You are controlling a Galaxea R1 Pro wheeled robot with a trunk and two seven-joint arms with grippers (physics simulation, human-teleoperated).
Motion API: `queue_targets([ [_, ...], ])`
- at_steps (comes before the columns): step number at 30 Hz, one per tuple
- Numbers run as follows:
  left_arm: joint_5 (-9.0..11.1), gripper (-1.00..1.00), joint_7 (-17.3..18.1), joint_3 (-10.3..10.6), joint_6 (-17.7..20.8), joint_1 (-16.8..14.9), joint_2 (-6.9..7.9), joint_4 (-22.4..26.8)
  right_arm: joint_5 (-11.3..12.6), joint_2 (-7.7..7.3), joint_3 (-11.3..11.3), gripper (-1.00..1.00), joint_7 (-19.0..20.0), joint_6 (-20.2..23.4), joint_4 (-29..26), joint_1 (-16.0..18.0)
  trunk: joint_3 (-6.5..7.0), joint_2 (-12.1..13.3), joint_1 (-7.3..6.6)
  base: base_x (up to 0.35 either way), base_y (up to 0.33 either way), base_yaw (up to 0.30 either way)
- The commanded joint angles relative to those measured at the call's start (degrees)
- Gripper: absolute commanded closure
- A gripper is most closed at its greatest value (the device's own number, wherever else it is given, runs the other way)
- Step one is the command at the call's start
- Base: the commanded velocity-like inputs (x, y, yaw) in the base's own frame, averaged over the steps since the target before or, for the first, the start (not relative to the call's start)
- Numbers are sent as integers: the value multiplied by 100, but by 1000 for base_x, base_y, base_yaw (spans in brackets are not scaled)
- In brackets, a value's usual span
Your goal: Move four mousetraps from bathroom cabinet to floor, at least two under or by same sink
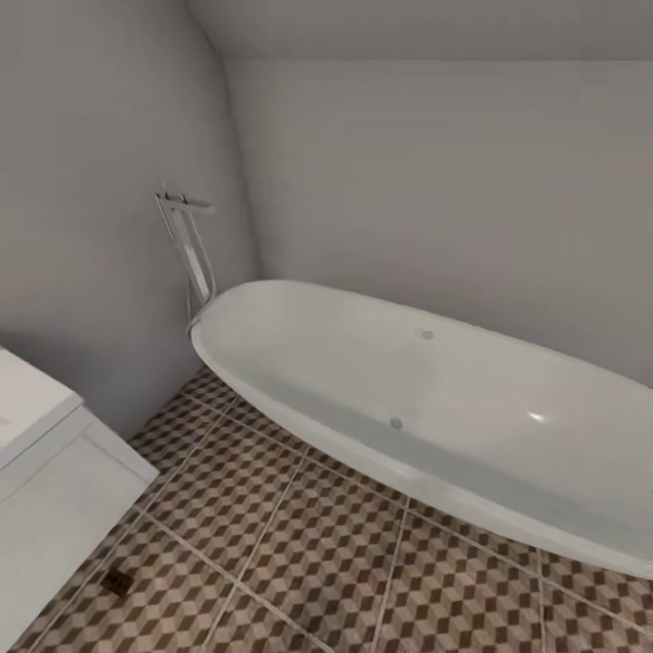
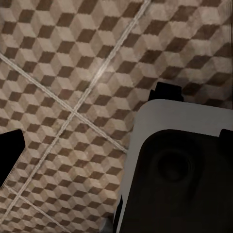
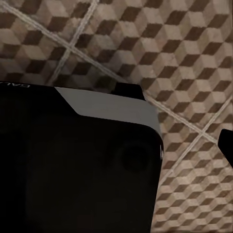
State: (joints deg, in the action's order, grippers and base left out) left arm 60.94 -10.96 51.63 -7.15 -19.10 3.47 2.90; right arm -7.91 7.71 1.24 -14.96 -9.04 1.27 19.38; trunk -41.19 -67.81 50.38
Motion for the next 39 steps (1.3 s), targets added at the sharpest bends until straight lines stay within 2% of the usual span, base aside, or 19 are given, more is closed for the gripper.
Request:
queue_targets([
  [1,41,-100,-36,49,-7,2,5,18,-44,2,8,-100,-36,-10,13,6,-4,-2,0,0,0,-300],
  [39,41,-100,-36,49,-5,2,5,18,-44,-15,7,-100,-33,-15,13,5,120,-2,0,0,0,-300],
])
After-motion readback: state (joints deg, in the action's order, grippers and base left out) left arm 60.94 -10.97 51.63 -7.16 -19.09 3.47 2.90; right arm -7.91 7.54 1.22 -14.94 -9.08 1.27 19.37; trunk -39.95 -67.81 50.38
